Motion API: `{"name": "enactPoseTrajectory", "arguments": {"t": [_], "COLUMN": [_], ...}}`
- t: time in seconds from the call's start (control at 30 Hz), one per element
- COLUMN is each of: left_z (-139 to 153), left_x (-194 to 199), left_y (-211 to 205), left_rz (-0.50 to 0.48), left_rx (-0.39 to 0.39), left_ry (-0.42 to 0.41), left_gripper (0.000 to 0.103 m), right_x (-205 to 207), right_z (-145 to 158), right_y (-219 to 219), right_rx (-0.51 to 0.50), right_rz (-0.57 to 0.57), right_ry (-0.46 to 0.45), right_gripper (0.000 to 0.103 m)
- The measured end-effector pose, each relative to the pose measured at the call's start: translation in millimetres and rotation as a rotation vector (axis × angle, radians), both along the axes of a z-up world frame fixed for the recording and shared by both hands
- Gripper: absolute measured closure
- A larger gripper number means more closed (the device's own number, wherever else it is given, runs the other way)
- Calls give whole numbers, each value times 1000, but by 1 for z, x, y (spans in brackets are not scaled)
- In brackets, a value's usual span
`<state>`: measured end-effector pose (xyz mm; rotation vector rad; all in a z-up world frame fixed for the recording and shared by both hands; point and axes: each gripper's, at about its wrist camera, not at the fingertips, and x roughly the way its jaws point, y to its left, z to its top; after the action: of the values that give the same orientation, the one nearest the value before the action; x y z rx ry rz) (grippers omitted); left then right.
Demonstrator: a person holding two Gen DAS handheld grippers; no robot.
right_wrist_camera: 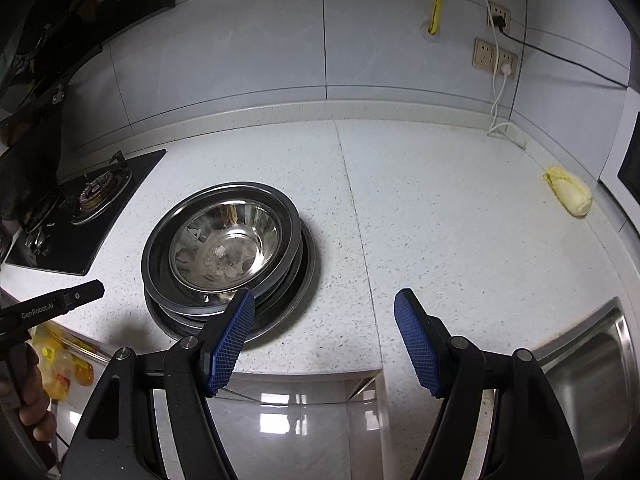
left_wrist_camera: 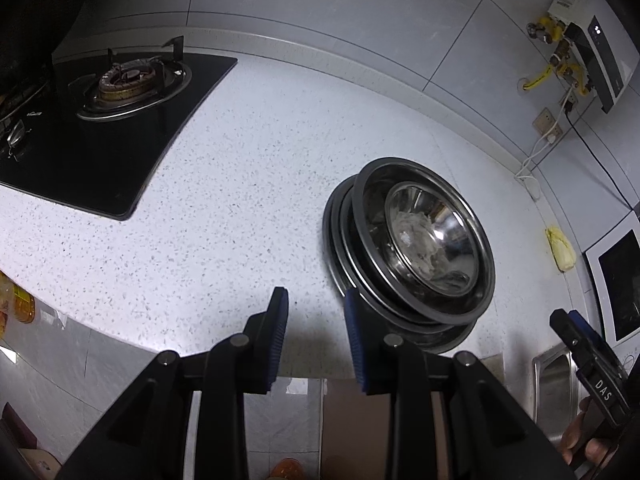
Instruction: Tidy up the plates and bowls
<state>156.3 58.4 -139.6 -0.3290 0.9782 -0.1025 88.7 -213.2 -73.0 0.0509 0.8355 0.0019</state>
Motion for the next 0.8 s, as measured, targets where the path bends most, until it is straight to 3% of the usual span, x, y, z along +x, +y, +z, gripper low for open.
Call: {"name": "enactPoseTrajectory", "arguments": {"t": [0.33, 0.73, 0.8], "left_z": [0, 32, 40], "left_x": [0, -34, -43], "left_y": [0, -13, -16], "left_rz": [16, -25, -38], "left_rx": [35, 126, 149], "left_ry": [-36, -129, -153], "left_gripper": [75, 75, 75], "right_x": [8, -19, -27], "right_z": [-5, 16, 22], "right_y": [4, 4, 1], "right_rx": [-15, -94, -89], "right_rz": [5, 1, -6], "right_ry": [4, -49, -62], "right_gripper": [36, 36, 31]}}
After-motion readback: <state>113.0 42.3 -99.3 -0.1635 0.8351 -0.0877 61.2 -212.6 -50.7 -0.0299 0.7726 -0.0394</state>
